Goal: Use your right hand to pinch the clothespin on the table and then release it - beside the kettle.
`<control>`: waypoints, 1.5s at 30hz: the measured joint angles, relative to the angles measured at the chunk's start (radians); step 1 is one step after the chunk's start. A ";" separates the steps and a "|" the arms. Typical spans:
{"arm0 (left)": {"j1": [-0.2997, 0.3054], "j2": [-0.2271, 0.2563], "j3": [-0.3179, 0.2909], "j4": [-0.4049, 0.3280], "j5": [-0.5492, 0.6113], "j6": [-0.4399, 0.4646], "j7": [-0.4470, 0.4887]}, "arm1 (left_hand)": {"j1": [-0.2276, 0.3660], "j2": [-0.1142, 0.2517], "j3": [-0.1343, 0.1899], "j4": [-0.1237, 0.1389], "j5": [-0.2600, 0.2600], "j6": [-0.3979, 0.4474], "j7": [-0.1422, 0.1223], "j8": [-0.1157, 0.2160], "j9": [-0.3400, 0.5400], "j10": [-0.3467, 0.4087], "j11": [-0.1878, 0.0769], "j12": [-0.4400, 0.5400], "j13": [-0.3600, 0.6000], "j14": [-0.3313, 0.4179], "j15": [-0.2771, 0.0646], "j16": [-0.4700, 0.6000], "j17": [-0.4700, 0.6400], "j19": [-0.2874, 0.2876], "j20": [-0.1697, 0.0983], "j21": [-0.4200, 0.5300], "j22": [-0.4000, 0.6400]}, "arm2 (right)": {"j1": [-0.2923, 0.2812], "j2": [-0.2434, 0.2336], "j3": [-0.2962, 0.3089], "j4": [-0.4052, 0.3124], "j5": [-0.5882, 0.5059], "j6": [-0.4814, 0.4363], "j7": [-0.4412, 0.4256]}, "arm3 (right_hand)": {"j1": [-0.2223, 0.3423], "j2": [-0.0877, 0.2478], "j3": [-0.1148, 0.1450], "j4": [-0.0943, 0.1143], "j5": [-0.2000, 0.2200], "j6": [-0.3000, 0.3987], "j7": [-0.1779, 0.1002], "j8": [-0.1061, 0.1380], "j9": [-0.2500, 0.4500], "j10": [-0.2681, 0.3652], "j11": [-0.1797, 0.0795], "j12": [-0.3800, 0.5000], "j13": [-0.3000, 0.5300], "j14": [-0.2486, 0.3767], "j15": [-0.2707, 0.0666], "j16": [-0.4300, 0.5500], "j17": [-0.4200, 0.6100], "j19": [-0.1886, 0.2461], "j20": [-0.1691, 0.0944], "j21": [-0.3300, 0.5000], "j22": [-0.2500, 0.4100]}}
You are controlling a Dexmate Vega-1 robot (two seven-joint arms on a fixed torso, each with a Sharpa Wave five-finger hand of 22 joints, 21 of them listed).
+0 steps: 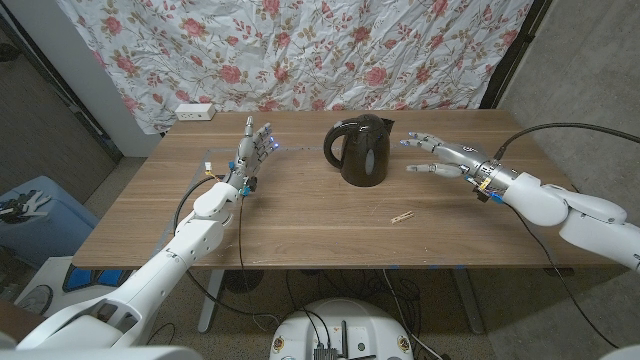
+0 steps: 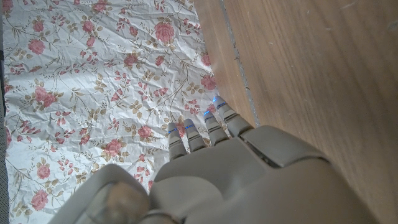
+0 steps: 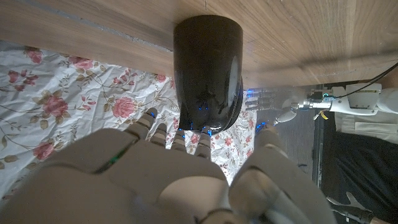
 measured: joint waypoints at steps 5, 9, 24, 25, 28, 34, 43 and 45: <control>0.000 0.000 0.000 0.000 0.000 0.000 0.000 | 0.000 0.000 0.000 0.000 0.000 0.000 0.000 0.000 0.000 0.000 0.000 0.000 0.000 0.000 0.000 0.000 0.000 0.000 0.000 0.000 0.000 | -0.023 -0.034 0.018 -0.054 -0.014 -0.041 0.021 | 0.040 -0.008 0.015 -0.006 0.012 0.005 0.005 0.008 0.004 -0.005 0.005 0.001 0.000 -0.003 0.011 0.004 0.000 0.019 0.030 0.004 -0.003; 0.000 0.000 0.000 0.000 0.000 0.000 0.000 | 0.000 0.000 0.000 0.000 0.000 0.000 0.000 0.000 0.000 0.000 0.000 0.000 0.000 0.000 0.000 0.000 0.000 0.000 0.000 0.000 0.000 | -0.043 -0.057 0.031 -0.094 -0.028 -0.079 0.035 | 0.078 -0.017 0.027 -0.009 0.022 0.021 0.005 0.025 0.009 -0.005 0.005 0.009 0.004 0.004 0.018 0.008 0.000 0.031 0.042 0.008 -0.003; 0.000 0.000 0.000 0.001 0.000 0.000 0.000 | 0.000 0.000 0.000 0.000 0.000 0.000 0.000 0.000 0.000 0.000 0.000 0.000 0.000 0.000 0.000 0.000 0.000 0.000 0.000 0.000 0.000 | -0.089 -0.114 0.049 -0.192 -0.076 -0.174 0.078 | 0.166 -0.055 0.054 -0.009 0.026 0.062 -0.001 0.048 0.018 -0.001 0.009 0.016 0.005 0.013 0.027 0.015 0.000 0.065 0.053 0.008 -0.003; 0.000 0.000 0.000 0.001 0.000 0.000 0.000 | 0.000 0.000 0.000 0.000 0.000 0.000 0.000 0.000 0.000 0.000 0.000 0.000 0.000 0.000 0.000 0.000 0.000 0.000 0.000 0.000 0.000 | -0.092 -0.121 0.050 -0.203 -0.081 -0.179 0.080 | 0.166 -0.055 0.056 -0.011 0.026 0.067 0.001 0.052 0.018 -0.001 0.009 0.016 0.005 0.015 0.029 0.021 0.000 0.068 0.049 0.009 -0.003; 0.000 0.000 0.000 0.001 0.000 0.000 0.000 | 0.000 0.000 0.000 0.000 0.000 0.000 0.000 0.000 0.000 0.000 0.000 0.000 0.000 0.000 0.000 0.000 0.000 0.000 0.000 0.000 0.000 | -0.097 -0.134 0.050 -0.223 -0.117 -0.219 0.097 | 0.196 -0.065 0.061 -0.011 0.017 0.081 -0.002 0.062 0.022 0.009 0.009 0.019 0.010 0.019 0.025 0.023 0.000 0.086 0.053 0.016 -0.003; 0.000 0.000 0.000 0.001 0.000 0.000 0.000 | 0.000 0.000 0.000 0.000 0.000 0.000 0.000 0.000 0.000 0.000 0.000 0.000 0.000 0.000 0.000 0.000 0.000 0.000 0.000 0.000 0.000 | -0.101 -0.159 0.041 -0.251 -0.171 -0.259 0.113 | 0.220 -0.088 0.062 -0.009 0.009 0.101 -0.003 0.070 0.023 0.014 0.005 0.023 0.009 0.034 0.022 0.026 0.000 0.097 0.056 0.016 -0.003; 0.000 0.000 0.000 0.001 0.000 0.000 0.000 | 0.000 0.000 0.000 0.000 0.000 0.000 0.000 0.000 0.000 0.000 0.000 0.000 0.000 0.000 0.000 0.000 0.000 0.000 0.000 0.000 0.000 | -0.111 -0.191 0.024 -0.276 -0.227 -0.296 0.122 | 0.264 -0.112 0.072 -0.011 0.001 0.123 -0.008 0.088 0.028 0.020 0.009 0.023 0.009 0.044 0.014 0.031 0.000 0.104 0.049 0.016 -0.003; 0.000 0.000 0.000 0.001 0.000 0.000 0.000 | 0.000 0.000 0.000 0.000 0.000 0.000 0.000 0.000 0.000 0.000 0.000 0.000 0.000 0.000 0.000 0.000 0.000 0.000 0.000 0.000 0.000 | -0.115 -0.199 0.022 -0.280 -0.241 -0.303 0.122 | 0.265 -0.112 0.072 -0.011 -0.005 0.127 -0.012 0.092 0.032 0.024 0.005 0.023 0.010 0.053 0.016 0.031 0.000 0.107 0.045 0.016 -0.002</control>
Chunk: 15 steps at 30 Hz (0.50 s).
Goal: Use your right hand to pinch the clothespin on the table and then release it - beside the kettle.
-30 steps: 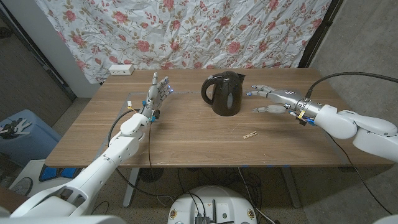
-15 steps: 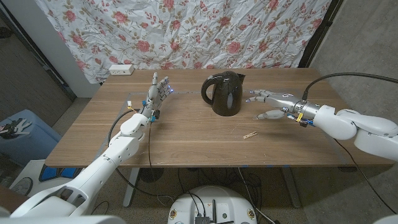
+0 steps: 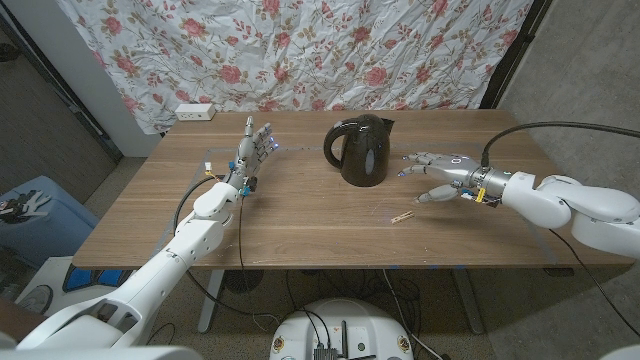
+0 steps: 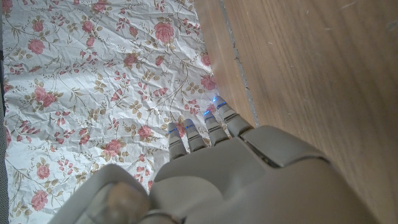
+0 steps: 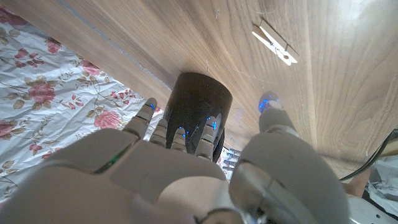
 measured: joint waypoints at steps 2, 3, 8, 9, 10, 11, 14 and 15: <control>0.000 0.000 0.000 0.000 0.000 0.000 0.000 | 0.000 0.000 0.000 0.000 0.000 0.000 0.000 0.000 0.000 0.000 0.000 0.000 0.000 0.000 0.000 0.000 0.000 0.000 0.000 0.000 0.000 | -0.006 -0.008 -0.002 -0.004 -0.010 -0.008 -0.001 | 0.016 -0.015 0.002 0.002 -0.002 0.008 -0.008 0.007 0.001 0.003 -0.003 0.000 0.003 0.000 0.000 0.000 0.000 0.003 -0.003 0.000 0.000; 0.000 0.000 0.000 0.000 0.000 0.000 0.000 | 0.000 0.000 0.000 0.000 0.000 0.000 0.000 0.000 0.000 0.000 0.000 0.000 0.000 0.000 0.000 0.000 0.000 0.000 0.000 0.000 0.000 | -0.006 -0.009 -0.002 -0.004 -0.010 -0.008 -0.001 | 0.024 -0.008 0.003 0.003 -0.002 0.011 -0.003 0.009 0.001 0.003 -0.003 0.000 0.004 0.006 -0.005 0.001 0.000 0.007 0.000 0.000 0.000; 0.000 0.000 0.000 0.000 0.000 0.000 0.000 | 0.000 0.000 0.000 0.000 0.000 0.000 0.000 0.000 0.000 0.000 0.000 0.000 0.000 0.000 0.000 0.000 0.000 0.000 0.000 0.000 0.000 | -0.015 -0.021 -0.010 -0.009 -0.028 -0.019 -0.004 | 0.046 -0.022 0.006 0.002 -0.002 0.019 -0.008 0.016 0.000 0.007 -0.007 0.000 0.004 0.013 -0.005 0.007 0.000 0.018 -0.003 0.000 0.000; 0.000 0.000 0.000 0.000 0.000 0.000 0.000 | 0.000 0.000 0.000 0.000 0.000 0.000 0.000 0.000 0.000 0.000 0.000 0.000 0.000 0.000 0.000 0.000 0.000 0.000 0.000 0.000 0.000 | -0.016 -0.023 -0.014 -0.010 -0.033 -0.021 -0.005 | 0.049 -0.020 0.010 0.002 -0.002 0.021 -0.011 0.019 0.002 0.007 -0.007 0.000 0.004 0.013 -0.005 0.007 0.000 0.018 -0.003 0.000 0.000; 0.000 0.000 0.000 0.000 0.000 0.000 0.000 | 0.000 0.000 0.000 0.000 0.000 0.000 0.000 0.000 0.000 0.000 0.000 0.000 0.000 0.000 0.000 0.000 0.000 0.000 0.000 0.000 0.000 | -0.016 -0.025 -0.017 -0.010 -0.038 -0.023 -0.006 | 0.051 -0.022 0.011 0.003 -0.002 0.026 -0.010 0.019 0.004 0.008 -0.008 0.000 0.004 0.015 -0.007 0.007 0.000 0.018 -0.004 0.000 0.000; 0.000 0.000 0.000 0.000 0.000 0.000 0.000 | 0.000 0.000 0.000 0.000 0.000 0.000 0.000 0.000 0.000 0.000 0.000 0.000 0.000 0.000 0.000 0.000 0.000 0.000 0.000 0.000 0.000 | -0.016 -0.026 -0.020 -0.010 -0.042 -0.024 -0.006 | 0.061 -0.031 0.014 0.005 -0.002 0.030 -0.011 0.019 0.005 0.011 -0.011 0.000 0.004 0.015 -0.007 0.007 0.000 0.021 -0.007 0.000 0.000; 0.000 0.000 0.000 0.000 0.000 0.000 0.000 | 0.000 0.000 0.000 0.000 0.000 0.000 0.000 0.000 0.000 0.000 0.000 0.000 0.000 0.000 0.000 0.000 0.000 0.000 0.000 0.000 0.000 | -0.014 -0.027 -0.030 -0.009 -0.054 -0.025 -0.006 | 0.083 -0.030 0.018 0.001 -0.002 0.038 -0.013 0.026 0.005 0.020 -0.009 0.000 0.004 0.020 -0.012 0.007 0.000 0.025 -0.003 0.000 0.000; 0.000 0.000 0.000 0.000 0.000 0.000 0.000 | 0.000 0.000 0.000 0.000 0.000 0.000 0.000 0.000 0.000 0.000 0.000 0.000 0.000 0.000 0.000 0.000 0.000 0.000 0.000 0.000 0.000 | -0.014 -0.027 -0.031 -0.009 -0.054 -0.025 -0.006 | 0.088 -0.028 0.021 0.004 -0.002 0.040 -0.015 0.026 0.005 0.020 -0.009 0.000 0.004 0.022 -0.014 0.007 0.000 0.027 -0.005 0.000 0.000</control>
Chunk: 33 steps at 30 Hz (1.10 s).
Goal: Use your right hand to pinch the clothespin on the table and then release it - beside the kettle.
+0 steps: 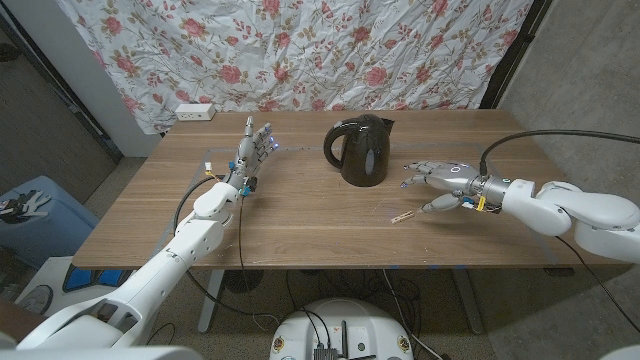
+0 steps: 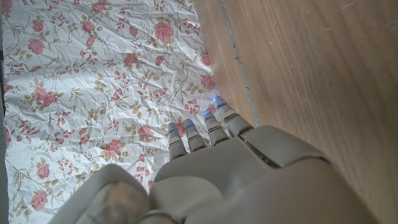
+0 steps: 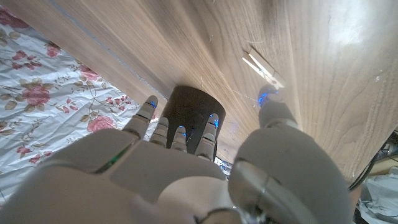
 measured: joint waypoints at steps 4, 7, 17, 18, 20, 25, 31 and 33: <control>0.000 0.000 0.000 0.000 0.000 0.000 0.000 | 0.000 0.000 0.000 0.000 0.000 0.000 0.000 0.000 0.000 0.000 0.000 0.000 0.000 0.000 0.000 0.000 0.000 0.000 0.000 0.000 0.000 | 0.012 0.000 -0.021 0.004 -0.024 0.000 0.004 | 0.020 -0.004 0.001 0.001 0.000 0.018 0.000 0.012 0.000 0.004 -0.004 0.000 0.000 0.000 0.000 0.000 0.000 0.012 0.002 0.000 0.000; 0.000 0.000 0.000 0.000 0.000 0.000 0.000 | 0.000 0.000 0.000 0.000 0.000 0.000 0.000 0.000 0.000 0.000 0.000 0.000 0.000 0.000 0.000 0.000 0.000 0.000 0.000 0.000 0.000 | 0.020 0.000 -0.034 0.007 -0.038 0.000 0.010 | 0.042 -0.005 0.003 0.003 0.000 0.021 0.004 0.016 0.000 0.007 -0.007 0.000 0.000 0.002 -0.003 0.000 0.000 0.019 0.009 0.000 0.000; 0.000 0.000 0.000 0.000 0.000 0.000 0.000 | 0.000 0.000 0.000 0.000 0.000 0.000 0.000 0.000 0.000 0.000 0.000 0.000 0.000 0.000 0.000 0.000 0.000 0.000 0.000 0.000 0.000 | 0.050 0.015 -0.074 0.020 -0.081 0.011 0.029 | 0.054 -0.017 0.005 0.005 0.000 0.048 -0.002 0.029 0.005 0.007 -0.007 0.000 0.000 0.005 -0.005 0.000 0.000 0.026 0.002 0.000 0.000; 0.000 0.000 0.000 0.001 0.000 0.000 0.000 | 0.000 0.000 0.000 0.000 0.000 0.000 0.000 0.000 0.000 0.000 0.000 0.000 0.000 0.000 0.000 0.000 0.000 0.000 0.000 0.000 0.000 | 0.056 0.018 -0.081 0.022 -0.087 0.013 0.030 | 0.054 -0.017 0.005 0.005 0.000 0.048 -0.002 0.029 0.005 0.011 -0.003 0.000 0.000 0.005 -0.005 0.000 0.000 0.026 0.002 0.000 0.000; 0.000 0.000 0.000 0.001 0.000 0.000 0.000 | 0.000 0.000 0.000 0.000 0.000 0.000 0.000 0.000 0.000 0.000 0.000 0.000 0.000 0.000 0.000 0.000 0.000 0.000 0.000 0.000 0.000 | 0.062 0.022 -0.089 0.024 -0.095 0.015 0.033 | 0.054 -0.017 0.005 0.005 0.000 0.048 -0.002 0.033 0.005 0.012 -0.002 0.000 0.000 0.005 -0.005 0.000 0.000 0.026 0.002 0.000 0.000; 0.000 0.000 0.000 0.001 0.000 0.000 0.000 | 0.000 0.000 0.000 0.000 0.000 0.000 0.000 0.000 0.000 0.000 0.000 0.000 0.000 0.000 0.000 0.000 0.000 0.000 0.000 0.000 0.000 | 0.080 0.037 -0.112 0.028 -0.122 0.018 0.046 | 0.065 -0.006 0.005 0.005 0.000 0.053 -0.007 0.033 0.005 0.012 -0.002 0.000 0.000 0.005 -0.005 0.000 0.003 0.029 -0.002 0.000 0.000; 0.000 0.000 0.000 0.001 0.000 0.000 0.000 | 0.000 0.000 0.000 0.000 0.000 0.000 0.000 0.000 0.000 0.000 0.000 0.000 0.000 0.000 0.000 0.000 0.000 0.000 0.000 0.000 0.000 | 0.094 0.048 -0.127 0.028 -0.141 0.011 0.066 | 0.065 -0.006 0.009 0.010 0.000 0.064 -0.003 0.041 0.005 0.012 -0.002 0.000 0.000 0.005 -0.005 0.000 0.005 0.025 -0.006 0.000 0.000; 0.000 0.000 0.000 0.001 0.000 0.000 0.000 | 0.000 0.000 0.000 0.000 0.000 0.000 0.000 0.000 0.000 0.000 0.000 0.000 0.000 0.000 0.000 0.000 0.000 0.000 0.000 0.000 0.000 | 0.099 0.052 -0.132 0.029 -0.145 0.009 0.074 | 0.065 -0.006 0.009 0.010 0.000 0.067 -0.007 0.044 0.005 0.012 -0.002 0.000 0.000 0.005 -0.005 0.000 0.005 0.022 -0.009 0.000 0.000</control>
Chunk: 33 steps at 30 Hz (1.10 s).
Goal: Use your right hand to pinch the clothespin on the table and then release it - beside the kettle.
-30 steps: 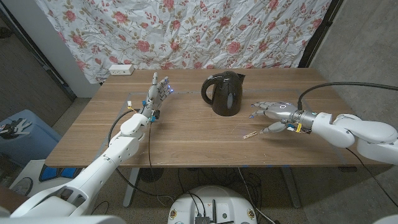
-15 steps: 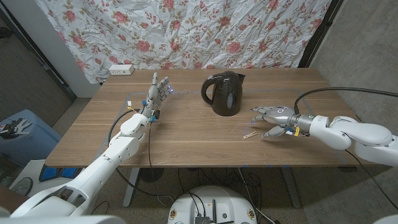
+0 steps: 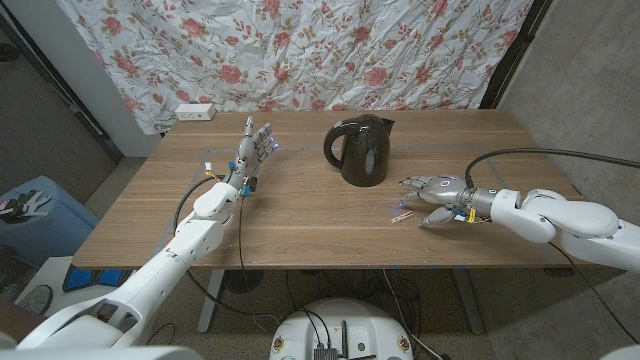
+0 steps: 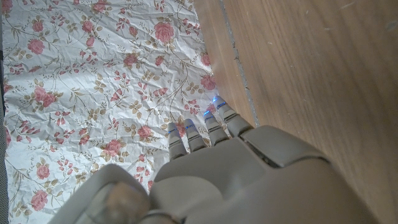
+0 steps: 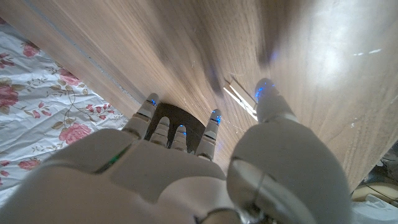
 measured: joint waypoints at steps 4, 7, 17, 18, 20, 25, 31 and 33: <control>0.000 0.000 0.000 0.000 0.000 0.000 0.000 | 0.000 0.000 0.000 0.000 0.000 0.000 0.000 0.000 0.000 0.000 0.000 0.000 0.000 0.000 0.000 0.000 0.000 0.000 0.000 0.000 0.000 | 0.012 0.010 -0.010 0.000 -0.005 -0.005 0.017 | 0.000 0.000 0.000 0.000 0.000 0.008 0.003 0.000 0.001 0.000 0.000 0.000 0.000 0.000 0.000 0.000 0.000 0.000 0.000 0.000 0.000; 0.000 0.000 0.000 0.000 0.000 0.000 0.000 | 0.000 0.000 0.000 0.000 0.000 0.000 0.000 0.000 0.000 0.000 0.000 0.000 0.000 0.000 0.000 0.000 0.000 0.000 0.000 0.000 0.000 | 0.021 0.016 -0.017 -0.001 -0.008 -0.007 0.030 | 0.000 0.000 0.000 0.000 0.000 0.016 0.005 0.007 0.005 0.000 0.000 0.000 0.000 0.000 0.000 0.000 0.000 0.006 -0.006 0.000 0.000; 0.000 0.000 0.000 0.000 0.000 0.000 0.000 | 0.000 0.000 0.000 0.000 0.000 0.000 0.000 0.000 0.000 0.000 0.000 0.000 0.000 0.000 0.000 0.000 0.000 0.000 0.000 0.000 0.000 | 0.046 0.031 -0.036 0.004 -0.017 -0.007 0.050 | 0.006 0.007 -0.004 0.010 0.000 0.088 0.006 0.043 0.007 0.022 0.000 0.007 0.001 0.000 0.000 0.008 0.008 0.017 -0.016 0.000 0.000; 0.000 0.000 0.000 0.000 0.000 -0.001 0.000 | 0.000 0.000 0.000 0.000 0.000 0.000 0.000 0.000 0.000 0.000 0.000 0.000 0.000 0.000 0.000 0.000 0.000 0.000 0.000 0.000 0.000 | 0.048 0.032 -0.038 0.005 -0.019 -0.005 0.050 | 0.006 0.007 -0.006 0.011 0.000 0.097 0.005 0.049 0.009 0.027 -0.002 0.007 0.004 0.005 0.003 0.008 0.009 0.018 -0.018 0.000 0.000; 0.000 0.000 0.000 0.000 0.000 -0.001 0.000 | 0.000 0.000 0.000 0.000 0.000 0.000 0.000 0.000 0.000 0.000 0.000 0.000 0.000 0.000 0.000 0.000 0.000 0.000 0.000 0.000 0.000 | 0.049 0.033 -0.040 0.006 -0.021 -0.004 0.049 | 0.006 0.006 -0.006 0.011 0.000 0.112 0.004 0.058 0.009 0.031 -0.001 0.007 0.005 0.011 -0.004 0.013 0.009 0.025 -0.025 0.000 0.000; 0.000 0.000 0.000 0.000 0.000 0.000 0.000 | 0.000 0.000 0.000 0.000 0.000 0.000 0.000 0.000 0.000 0.000 0.000 0.000 0.000 0.000 0.000 0.000 0.000 0.000 0.000 0.000 0.000 | 0.051 0.038 -0.045 0.010 -0.033 -0.001 0.035 | 0.006 0.007 -0.011 0.017 -0.006 0.162 0.006 0.081 0.009 0.050 -0.011 0.015 0.005 0.021 -0.014 0.020 0.014 0.039 -0.037 0.000 0.000; 0.000 0.000 0.000 -0.001 0.000 -0.001 0.000 | 0.000 0.000 0.000 0.000 0.000 0.000 0.000 0.000 0.000 0.000 0.000 0.000 0.000 0.000 0.000 0.000 0.000 0.000 0.000 0.000 0.000 | 0.052 0.044 -0.051 0.013 -0.052 -0.001 0.015 | 0.007 0.006 -0.015 0.021 -0.010 0.197 0.003 0.096 0.009 0.074 -0.010 0.019 0.005 0.041 -0.023 0.025 0.014 0.063 -0.048 0.000 0.000; 0.000 0.000 0.000 -0.001 0.000 -0.001 0.000 | 0.000 0.000 0.000 0.000 0.000 0.000 0.000 0.000 0.000 0.000 0.000 0.000 0.000 0.000 0.000 0.000 0.000 0.000 0.000 0.000 0.000 | 0.054 0.047 -0.053 0.015 -0.059 -0.002 0.009 | 0.008 0.006 -0.019 0.018 -0.013 0.207 0.003 0.105 0.009 0.079 -0.015 0.023 0.005 0.045 -0.027 0.028 0.018 0.074 -0.051 0.000 0.000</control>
